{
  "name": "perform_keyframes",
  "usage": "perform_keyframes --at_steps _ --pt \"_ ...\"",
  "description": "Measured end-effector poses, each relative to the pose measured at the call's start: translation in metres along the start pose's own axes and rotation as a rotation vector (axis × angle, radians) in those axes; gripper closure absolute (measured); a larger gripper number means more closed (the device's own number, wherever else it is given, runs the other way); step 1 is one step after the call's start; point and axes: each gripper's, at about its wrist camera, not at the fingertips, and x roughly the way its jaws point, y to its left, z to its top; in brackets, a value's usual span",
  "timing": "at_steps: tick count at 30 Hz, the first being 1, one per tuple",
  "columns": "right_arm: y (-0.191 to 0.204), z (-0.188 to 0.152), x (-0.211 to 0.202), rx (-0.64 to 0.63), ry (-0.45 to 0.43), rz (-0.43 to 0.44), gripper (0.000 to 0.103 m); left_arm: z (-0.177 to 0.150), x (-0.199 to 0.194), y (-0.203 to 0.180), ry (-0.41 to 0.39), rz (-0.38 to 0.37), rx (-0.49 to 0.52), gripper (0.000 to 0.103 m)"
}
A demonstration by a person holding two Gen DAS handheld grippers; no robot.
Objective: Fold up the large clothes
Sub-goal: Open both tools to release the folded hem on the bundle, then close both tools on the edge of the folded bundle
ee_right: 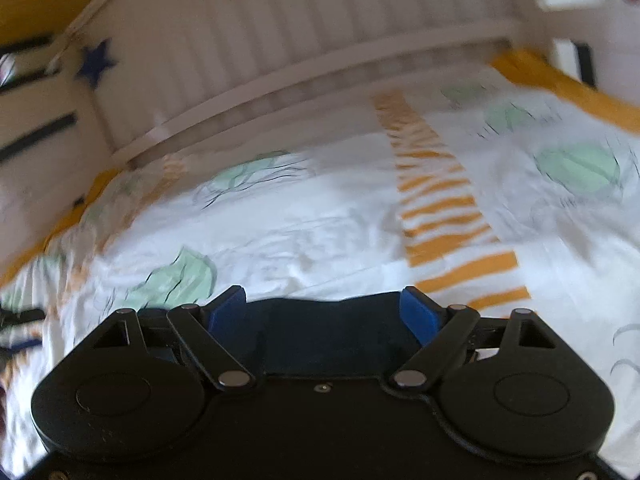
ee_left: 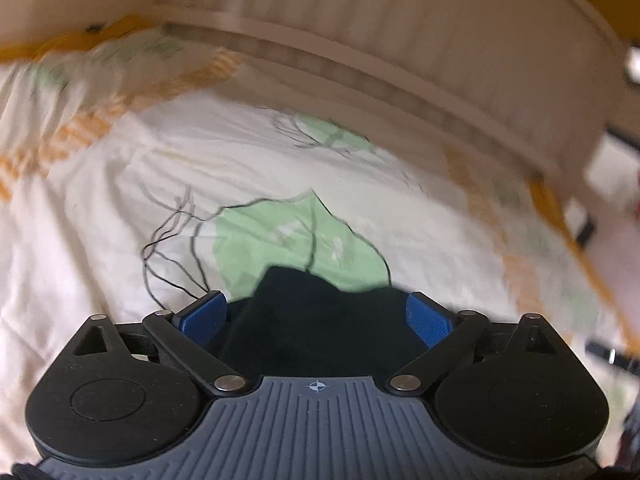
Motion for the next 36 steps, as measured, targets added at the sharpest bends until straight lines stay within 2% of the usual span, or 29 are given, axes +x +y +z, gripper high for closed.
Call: perform_keyframes --at_steps 3,5,8,10,13,16,20,22,27,29,32,36 --pt "0.031 -0.012 0.006 -0.124 0.039 0.002 0.017 -0.014 0.013 -0.029 0.047 0.004 0.141 0.005" --pt "0.049 -0.022 0.017 -0.199 0.079 0.001 0.017 -0.025 0.027 -0.040 0.085 0.014 0.200 0.005" --pt "0.060 -0.037 0.036 -0.266 0.153 -0.028 0.017 -0.040 0.052 -0.039 0.144 0.081 0.231 0.005" --pt "0.056 -0.045 0.052 -0.272 0.201 -0.076 0.017 -0.048 0.065 -0.027 0.173 0.117 0.208 0.000" --pt "0.042 -0.048 0.063 -0.253 0.206 -0.119 0.015 -0.049 0.071 -0.003 0.182 0.076 0.139 0.000" --pt "0.029 -0.045 0.065 -0.228 0.201 -0.174 0.010 -0.045 0.065 0.009 0.183 0.057 0.123 0.000" --pt "0.012 -0.043 0.048 -0.161 0.186 -0.175 0.010 -0.045 0.039 0.024 0.149 0.060 0.100 0.000" --pt "0.001 -0.046 0.035 -0.141 0.174 -0.172 0.009 -0.047 0.030 0.037 0.159 0.063 0.079 0.000" --pt "-0.033 -0.057 -0.001 -0.023 0.195 -0.153 0.007 -0.062 0.015 0.076 0.241 0.015 -0.048 0.000" --pt "-0.048 -0.064 -0.014 0.049 0.205 -0.114 0.007 -0.066 0.010 0.083 0.245 -0.013 -0.083 0.000" --pt "-0.066 -0.073 -0.027 0.164 0.224 -0.042 0.006 -0.068 0.008 0.084 0.253 -0.044 -0.111 0.000" --pt "-0.073 -0.080 -0.032 0.207 0.217 0.017 0.003 -0.065 0.021 0.073 0.263 -0.096 -0.111 0.000"
